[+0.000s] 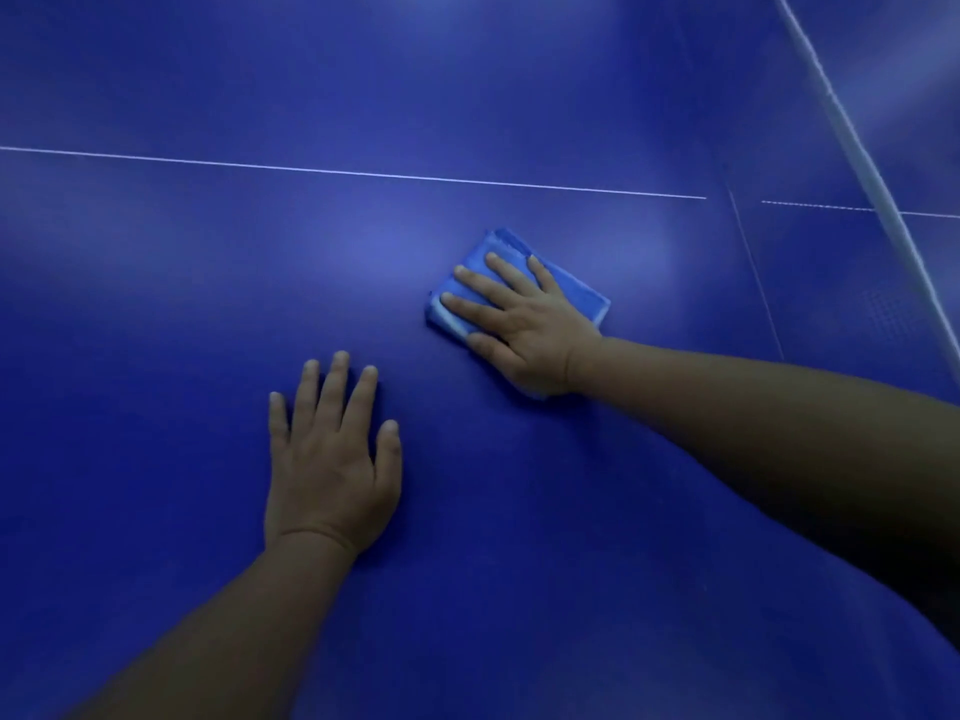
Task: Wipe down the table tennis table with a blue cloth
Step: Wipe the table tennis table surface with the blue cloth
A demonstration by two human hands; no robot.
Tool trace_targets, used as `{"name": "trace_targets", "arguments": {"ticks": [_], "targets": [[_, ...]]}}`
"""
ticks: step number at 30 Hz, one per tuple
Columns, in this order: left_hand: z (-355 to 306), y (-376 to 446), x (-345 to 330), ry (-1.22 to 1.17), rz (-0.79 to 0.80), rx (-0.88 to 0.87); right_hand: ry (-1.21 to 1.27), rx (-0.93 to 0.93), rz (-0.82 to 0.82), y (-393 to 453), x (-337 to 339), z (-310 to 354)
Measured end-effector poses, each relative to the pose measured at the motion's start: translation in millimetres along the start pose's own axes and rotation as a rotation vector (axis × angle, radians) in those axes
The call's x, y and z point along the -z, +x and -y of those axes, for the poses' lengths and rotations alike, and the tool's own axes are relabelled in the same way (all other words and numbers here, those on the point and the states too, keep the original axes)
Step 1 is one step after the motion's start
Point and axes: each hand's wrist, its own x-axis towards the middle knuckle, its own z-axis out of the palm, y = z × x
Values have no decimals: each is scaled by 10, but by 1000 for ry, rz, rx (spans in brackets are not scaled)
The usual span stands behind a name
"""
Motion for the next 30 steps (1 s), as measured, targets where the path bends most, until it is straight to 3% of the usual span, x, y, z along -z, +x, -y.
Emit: {"name": "trace_targets", "arguments": {"ticks": [6,13,15,17,19,21,24,26,28,30], "targets": [[5,24,-24,-8,1,9,55,-174,-20,493,34,-353],[14,61,-51,47,-2,-18,160,-839,-118,347,-91,-260],[0,68,-35,53,-2,-13,168,-804,-126,531,-92,85],[-13,70,-31,68,-5,-9,202,-640,-124,873,-57,333],[-23,63,-37,71,-5,-2,230,-555,-92,1168,35,230],[-16,62,-46,70,-7,-1,208,-650,-65,1226,93,-183],[-11,74,-37,61,-3,-8,220,-982,-75,722,54,-766],[-14,78,-27,67,1,-1,243,-1169,-110,399,12,-767],[-25,73,-26,72,14,-5,218,-1135,-135,456,-34,-470],[-20,69,-33,78,20,-8,212,-898,-131,793,-30,-169]]}}
